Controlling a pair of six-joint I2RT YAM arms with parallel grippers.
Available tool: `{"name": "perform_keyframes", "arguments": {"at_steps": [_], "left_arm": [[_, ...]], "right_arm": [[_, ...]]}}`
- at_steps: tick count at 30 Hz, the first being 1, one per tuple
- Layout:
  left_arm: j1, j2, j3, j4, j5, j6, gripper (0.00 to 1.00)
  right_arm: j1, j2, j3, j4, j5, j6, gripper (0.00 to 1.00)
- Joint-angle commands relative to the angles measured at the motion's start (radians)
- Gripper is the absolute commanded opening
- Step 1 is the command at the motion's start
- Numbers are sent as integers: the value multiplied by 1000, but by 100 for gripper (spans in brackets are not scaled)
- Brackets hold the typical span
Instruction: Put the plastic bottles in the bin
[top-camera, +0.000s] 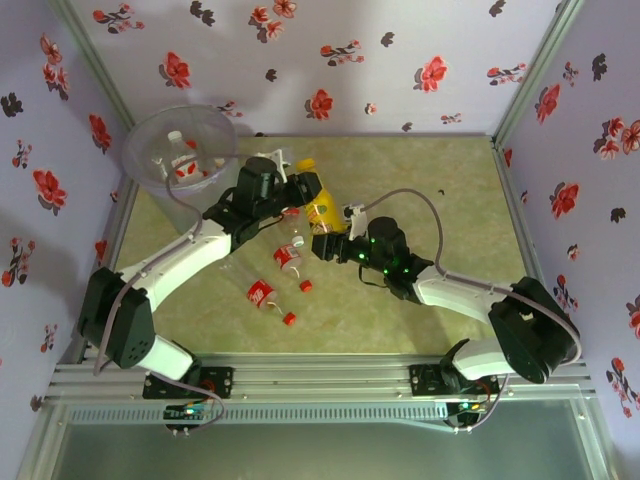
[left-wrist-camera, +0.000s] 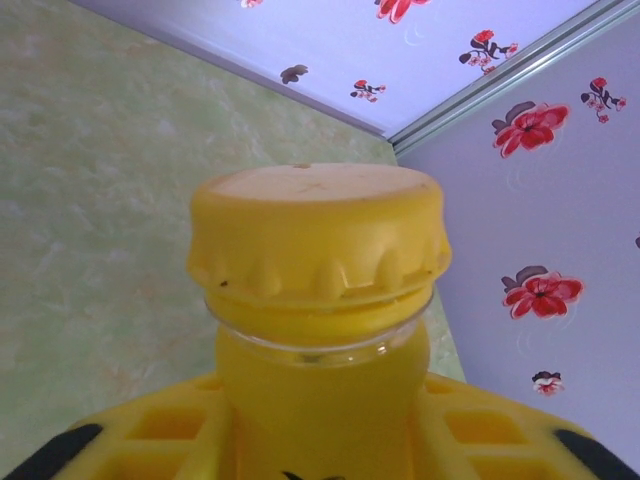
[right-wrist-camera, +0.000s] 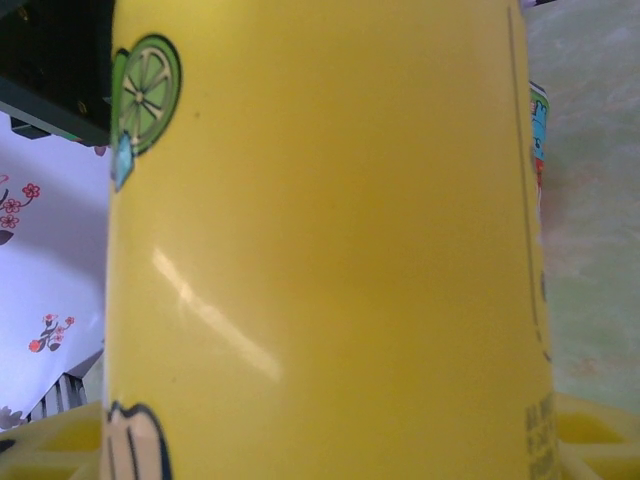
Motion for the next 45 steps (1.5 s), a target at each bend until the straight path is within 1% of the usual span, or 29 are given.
{"name": "perform_keyframes", "arguments": {"at_steps": [1,2,4,5,6,7,8,12,17,19,21,25,28,32,35,39,42,45], "left_arm": [[-9,11,32,36,18,21,34],[-9,13,36,31,19,23,34],[-5,17,46,27,18,28,34],[-3,18,50,27,18,30,34],[1,20,56,27,20,32,33],[4,21,63,24,22,35,33],[8,22,69,18,24,43,33],[41,10,122,-31,24,86,31],[64,-13,221,-119,-6,156,25],[83,-17,286,-165,-13,201,21],[108,-15,347,-202,-10,225,14],[191,-11,465,-260,38,244,1],[275,-20,520,-306,26,268,0],[404,-26,535,-319,21,263,0],[501,-45,504,-267,23,223,0],[615,-105,361,-89,19,84,0],[674,-148,258,21,-10,-2,0],[721,-161,201,77,-61,-50,0]], "right_arm": [[8,4,21,7,-38,-41,57],[7,1,21,4,-40,-44,62],[5,-11,21,-12,-39,-55,75],[4,-18,23,-24,-35,-61,78],[2,-28,24,-41,-32,-69,85],[-1,-40,25,-58,-25,-77,93],[-5,-51,26,-77,-17,-82,99],[-52,-144,29,-216,32,-79,99],[-109,-325,27,-431,141,-147,99],[-123,-381,22,-508,199,-182,99],[-142,-423,4,-543,231,-192,99],[-174,-455,-29,-556,227,-167,99],[-177,-453,-39,-560,233,-160,99],[-183,-427,-23,-597,266,-165,99],[-187,-402,8,-633,271,-175,99],[-188,-382,15,-642,270,-171,99],[-188,-374,5,-637,263,-160,99],[-188,-373,0,-646,260,-165,99]]}}
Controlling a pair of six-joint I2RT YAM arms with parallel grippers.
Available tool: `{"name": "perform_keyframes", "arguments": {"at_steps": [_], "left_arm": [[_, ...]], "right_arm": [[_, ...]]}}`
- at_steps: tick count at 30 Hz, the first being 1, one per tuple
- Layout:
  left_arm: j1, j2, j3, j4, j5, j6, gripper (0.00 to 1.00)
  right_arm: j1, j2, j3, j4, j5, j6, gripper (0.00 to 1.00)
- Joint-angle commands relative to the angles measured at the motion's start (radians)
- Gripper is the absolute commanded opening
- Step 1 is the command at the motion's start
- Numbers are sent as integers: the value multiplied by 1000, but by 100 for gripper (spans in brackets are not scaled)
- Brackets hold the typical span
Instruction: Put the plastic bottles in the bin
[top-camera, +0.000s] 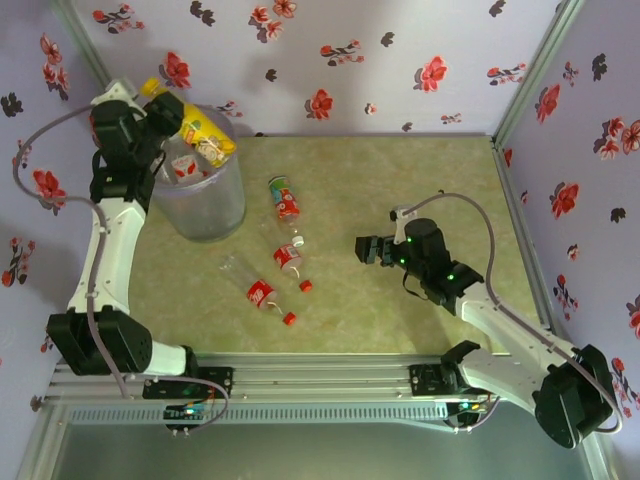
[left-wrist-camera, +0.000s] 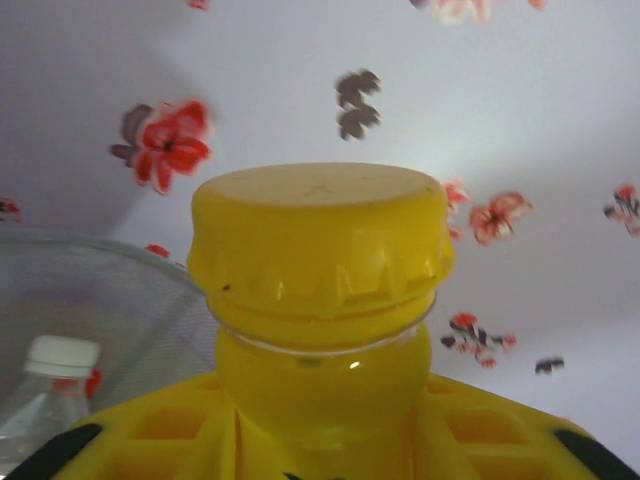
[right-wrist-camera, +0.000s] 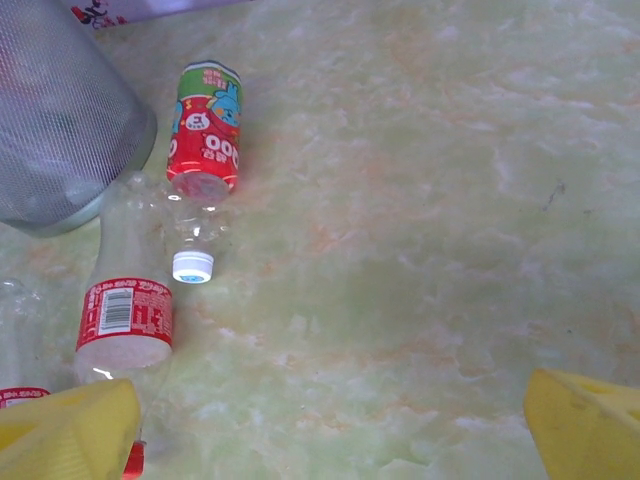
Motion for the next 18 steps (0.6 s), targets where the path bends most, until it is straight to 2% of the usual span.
{"name": "perform_keyframes", "arguments": {"at_steps": [1,7,12,18], "left_arm": [[41,-30,-42,157,-65,-96,0],[55,45,-33,116,-142,-15,0],[52,123,-5,102,-128,18,0],[9,211,41,46,-128,111,0]], "right_arm": [[-7,1,18,-16,17,-12,99],[-7,4,17,-20,19,-16,99],[-7,7,29,-40,23,-25,99],[-7,7,37,-56,29,-38,99]]}}
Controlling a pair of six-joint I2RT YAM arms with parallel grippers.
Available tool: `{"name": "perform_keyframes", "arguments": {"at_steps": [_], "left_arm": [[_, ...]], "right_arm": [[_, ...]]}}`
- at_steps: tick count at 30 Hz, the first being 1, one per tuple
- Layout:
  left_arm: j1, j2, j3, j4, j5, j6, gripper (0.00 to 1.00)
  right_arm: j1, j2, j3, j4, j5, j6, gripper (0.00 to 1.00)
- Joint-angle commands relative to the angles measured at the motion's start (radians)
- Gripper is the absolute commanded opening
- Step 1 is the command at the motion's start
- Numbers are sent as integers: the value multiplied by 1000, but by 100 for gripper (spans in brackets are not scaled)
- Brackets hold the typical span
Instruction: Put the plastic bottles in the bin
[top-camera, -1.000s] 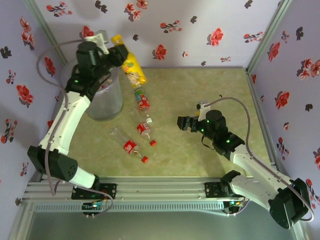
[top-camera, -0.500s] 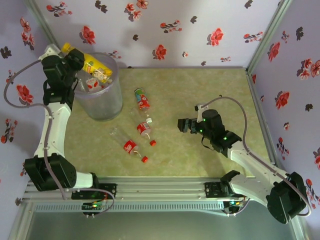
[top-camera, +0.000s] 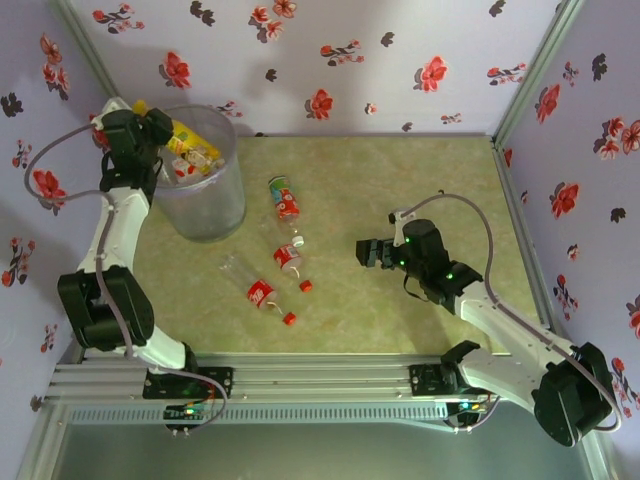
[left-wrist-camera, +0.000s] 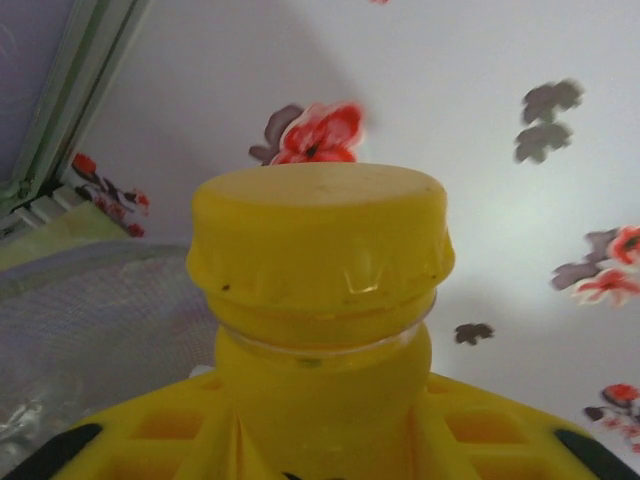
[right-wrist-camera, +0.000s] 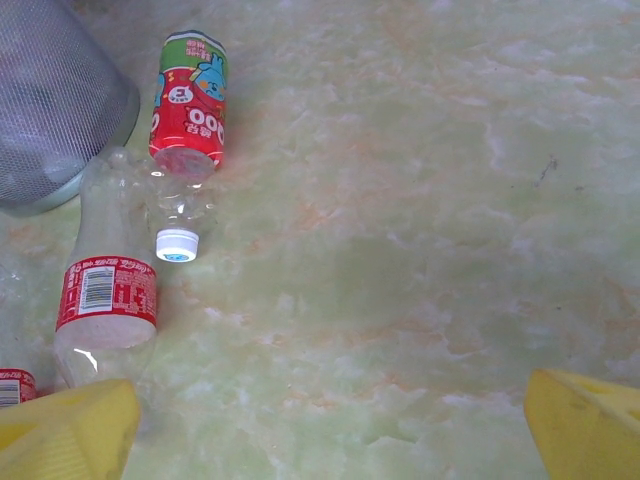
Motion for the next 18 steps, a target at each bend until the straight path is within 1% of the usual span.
{"name": "perform_keyframes", "arguments": {"at_steps": [1,8,18], "left_arm": [[-35,29,53,-5,-18,92,0],[-97,113,105,-93,12,210,0],[-139,178,54,-110,9,284,0]], "right_arm": [[-7,0,31,-17,28,-25,99],[-7,7,32,-22,31,-26,99],[-7,38,44,-22,33,-42,99]]}}
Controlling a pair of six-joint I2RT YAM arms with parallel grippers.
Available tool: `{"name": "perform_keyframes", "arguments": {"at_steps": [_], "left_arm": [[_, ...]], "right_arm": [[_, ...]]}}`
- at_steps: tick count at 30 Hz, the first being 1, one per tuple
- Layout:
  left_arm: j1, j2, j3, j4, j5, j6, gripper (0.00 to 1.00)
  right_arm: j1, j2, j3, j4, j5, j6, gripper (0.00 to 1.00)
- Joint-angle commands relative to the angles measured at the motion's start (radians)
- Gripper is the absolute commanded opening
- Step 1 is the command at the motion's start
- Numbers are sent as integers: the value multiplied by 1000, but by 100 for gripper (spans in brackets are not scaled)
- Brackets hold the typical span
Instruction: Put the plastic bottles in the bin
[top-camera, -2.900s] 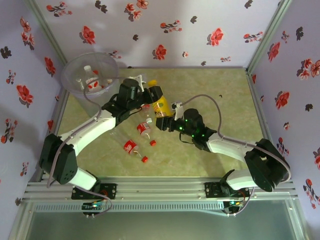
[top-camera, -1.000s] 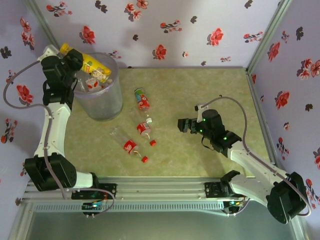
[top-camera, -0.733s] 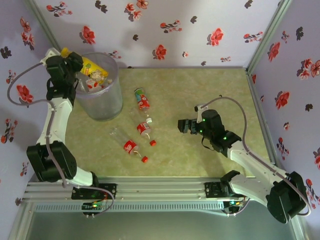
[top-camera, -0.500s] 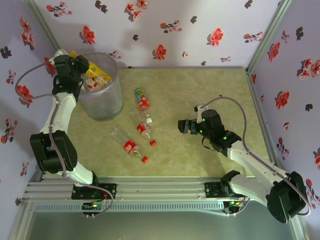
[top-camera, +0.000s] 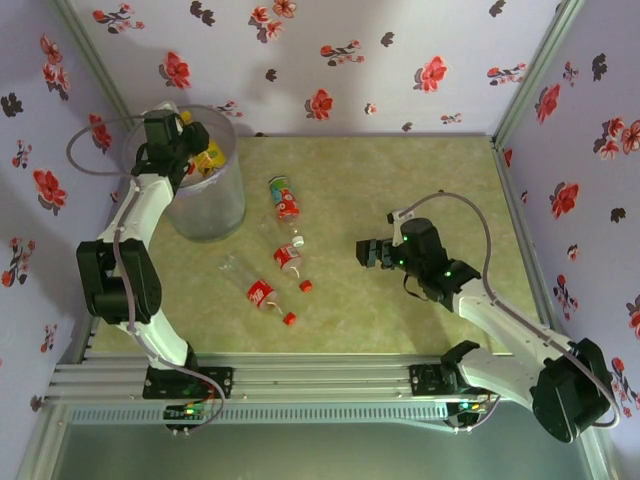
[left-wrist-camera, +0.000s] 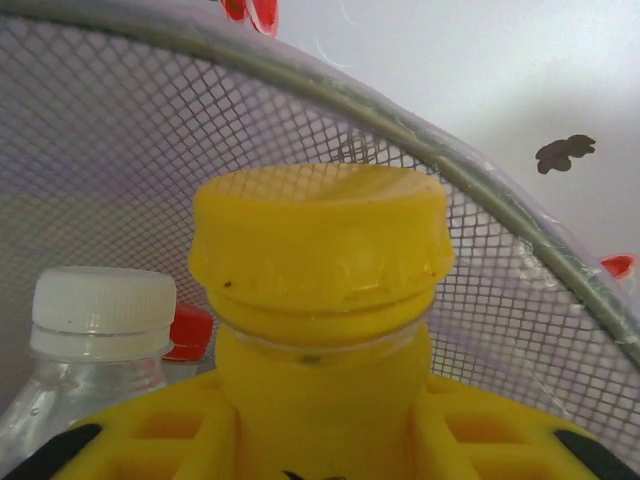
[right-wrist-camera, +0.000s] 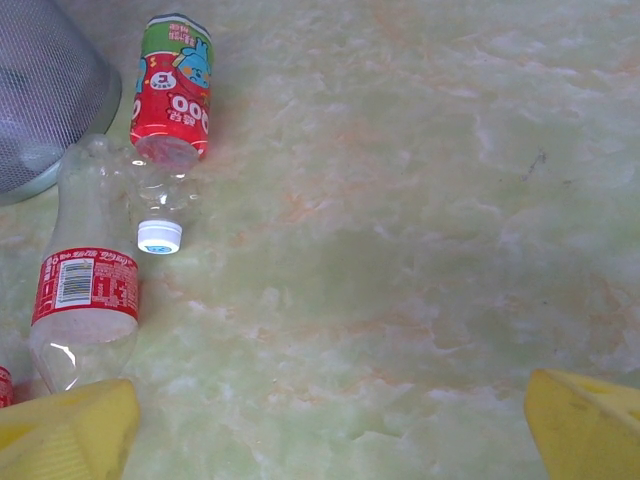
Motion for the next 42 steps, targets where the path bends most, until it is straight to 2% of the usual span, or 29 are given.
{"name": "perform_keyframes", "arguments": {"at_steps": [1,3,7,8,10,12,16,21,27,32,37,39,42], "left_arm": [[-23,25,-18,-26,8,48,0],[-23,40,-21,-28,7,53,1],[-24,63,-24,-30,7,61,13],[-24,67,-23,-33,10,62,19],[-25,71,-18,-39,12,67,43],[-26,67,-18,-40,12,71,60],[-26,47,3,-62,12,92,81],[-26,17,55,-119,10,129,90],[-26,-37,120,-207,7,163,95],[-25,-111,158,-298,-38,183,99],[-20,-239,157,-384,-112,195,100],[-21,-286,136,-396,-113,178,100],[-21,-340,99,-420,-49,139,100]], "right_arm": [[-8,14,33,-4,18,-25,99],[-7,21,34,-1,18,-26,99],[-7,27,35,2,18,-23,99],[-7,28,33,2,18,-23,99],[-7,28,34,0,18,-22,99],[-7,28,34,-4,18,-22,99],[-7,30,35,-12,18,-24,99],[-5,36,39,-17,10,-32,99],[20,60,58,-26,2,-65,99],[140,140,143,-118,87,-129,97],[273,293,259,-175,121,-131,88],[321,352,296,-167,121,-120,88],[381,449,364,-163,117,-97,89]]}}
